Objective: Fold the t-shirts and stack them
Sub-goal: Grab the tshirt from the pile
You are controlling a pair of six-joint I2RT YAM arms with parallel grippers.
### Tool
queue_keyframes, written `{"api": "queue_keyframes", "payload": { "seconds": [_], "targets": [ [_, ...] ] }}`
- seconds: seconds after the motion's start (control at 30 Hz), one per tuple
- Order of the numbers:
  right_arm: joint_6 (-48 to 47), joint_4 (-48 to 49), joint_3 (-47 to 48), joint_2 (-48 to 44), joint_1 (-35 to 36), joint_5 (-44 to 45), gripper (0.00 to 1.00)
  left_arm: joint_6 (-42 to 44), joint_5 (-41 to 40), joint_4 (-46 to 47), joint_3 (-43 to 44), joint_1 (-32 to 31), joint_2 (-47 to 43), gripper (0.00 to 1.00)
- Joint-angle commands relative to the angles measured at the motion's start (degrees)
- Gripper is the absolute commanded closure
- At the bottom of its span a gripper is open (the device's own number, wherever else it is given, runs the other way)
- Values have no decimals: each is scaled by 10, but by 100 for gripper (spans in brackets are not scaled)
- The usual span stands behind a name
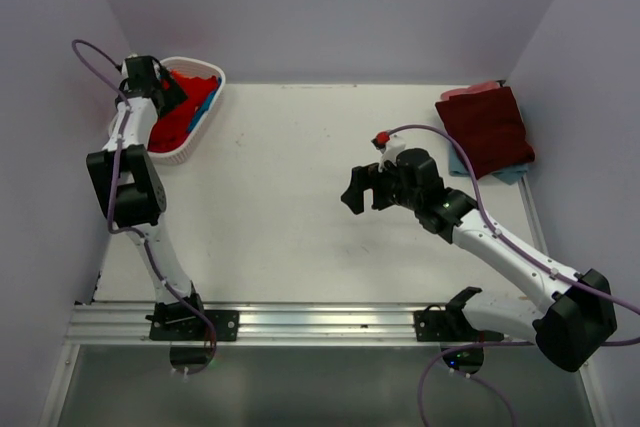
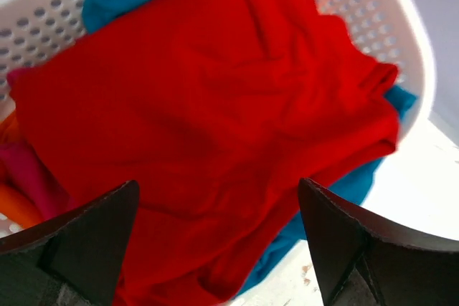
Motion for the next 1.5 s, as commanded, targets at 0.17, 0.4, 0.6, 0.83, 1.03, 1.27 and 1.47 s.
{"api": "queue_keyframes", "payload": {
  "seconds": [0.17, 0.4, 0.6, 0.83, 1.03, 1.27, 1.47],
  "targets": [
    [6, 7, -2, -4, 3, 15, 1, -58, -27, -93, -17, 1, -2, 8],
    [6, 16, -4, 6, 2, 10, 1, -76, -34, -87, -58, 1, -18, 11],
    [4, 18, -6, 8, 2, 17, 1, -78, -32, -77, -62, 1, -31, 42],
    [1, 20, -6, 17, 2, 16, 1, -55, -42, -58, -69, -13, -89, 93],
    [1, 21, -1, 22, 2, 11, 1, -20, -119, -70, -48, -82, -124, 94],
    [5, 23, -5, 19, 3, 20, 1, -16, -93, -64, -56, -118, -194, 93],
    [18, 26, -8, 8, 2, 46, 1, -31, 33, -40, -79, -128, -260, 93]
  ]
}}
